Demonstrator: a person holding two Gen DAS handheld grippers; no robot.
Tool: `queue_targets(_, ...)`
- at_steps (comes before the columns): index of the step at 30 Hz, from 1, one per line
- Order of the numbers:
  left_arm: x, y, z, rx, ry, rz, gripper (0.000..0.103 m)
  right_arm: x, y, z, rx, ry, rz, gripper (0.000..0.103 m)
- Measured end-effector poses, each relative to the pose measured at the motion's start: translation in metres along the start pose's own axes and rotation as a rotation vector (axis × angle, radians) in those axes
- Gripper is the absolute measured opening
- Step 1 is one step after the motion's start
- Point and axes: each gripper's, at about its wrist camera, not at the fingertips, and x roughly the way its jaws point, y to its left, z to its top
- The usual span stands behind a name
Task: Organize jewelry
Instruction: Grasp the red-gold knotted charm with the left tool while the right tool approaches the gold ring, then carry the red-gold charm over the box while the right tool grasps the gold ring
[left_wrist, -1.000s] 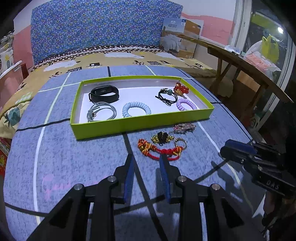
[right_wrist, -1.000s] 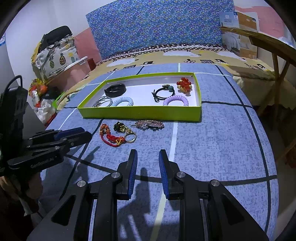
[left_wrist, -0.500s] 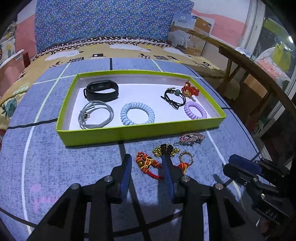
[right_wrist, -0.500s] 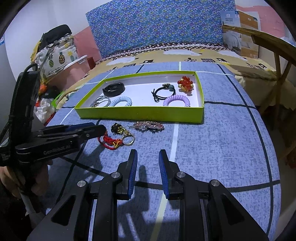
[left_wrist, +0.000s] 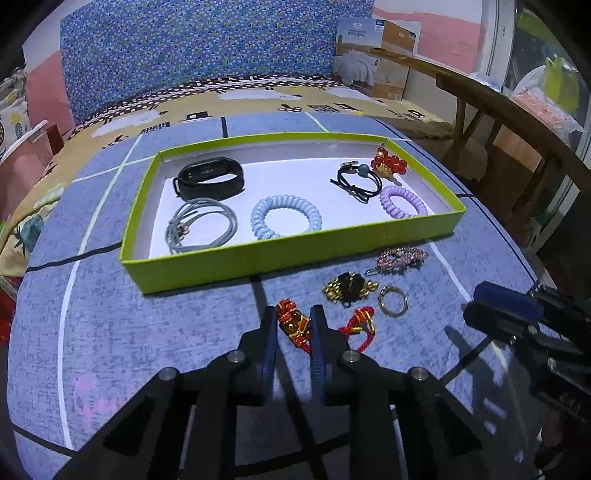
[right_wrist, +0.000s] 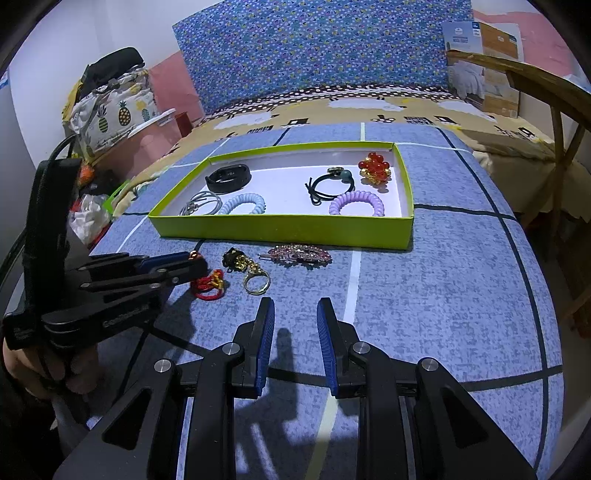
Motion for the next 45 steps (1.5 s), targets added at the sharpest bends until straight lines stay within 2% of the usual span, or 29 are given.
queue_targets(2,-0.004,0.004,-0.003,-0.002,-0.006,-0.010,0.014,0.002,0.002,0.001,-0.011,0.002,0.003,0.024)
queue_targets(8,-0.013,0.015,-0.010,-0.015,-0.019,-0.021,0.010,0.018,0.016,0.006,-0.084,0.037,-0.003,0.024)
queue_targets(14,-0.025,0.029,-0.016,-0.031,-0.043,-0.026,0.009,0.031,0.028,0.009,-0.143,0.066,0.006,0.025)
queue_targets(17,-0.028,0.035,-0.018,-0.046,-0.047,-0.029,0.009,0.035,0.034,0.012,-0.167,0.079,0.003,0.032)
queue_targets(25,-0.036,0.047,-0.020,-0.071,-0.069,-0.028,0.009,0.049,0.044,0.016,-0.227,0.117,-0.046,0.033)
queue_targets(30,-0.039,0.052,-0.020,-0.082,-0.076,-0.031,0.009,0.052,0.051,0.017,-0.249,0.119,-0.050,0.033)
queue_targets(31,-0.040,0.052,-0.020,-0.083,-0.077,-0.032,0.009,0.052,0.051,0.017,-0.251,0.118,-0.053,0.031)
queue_targets(32,-0.041,0.053,-0.019,-0.084,-0.080,-0.035,0.009,0.052,0.052,0.017,-0.252,0.118,-0.049,0.024)
queue_targets(33,-0.041,0.053,-0.019,-0.084,-0.082,-0.037,0.009,0.052,0.052,0.017,-0.251,0.119,-0.048,0.022)
queue_targets(37,-0.047,0.053,-0.019,-0.080,-0.095,-0.045,0.009,0.047,0.051,0.015,-0.237,0.110,-0.047,0.022)
queue_targets(45,-0.059,0.049,-0.014,-0.071,-0.126,-0.053,0.009,0.018,0.047,0.016,-0.191,0.032,-0.026,0.022)
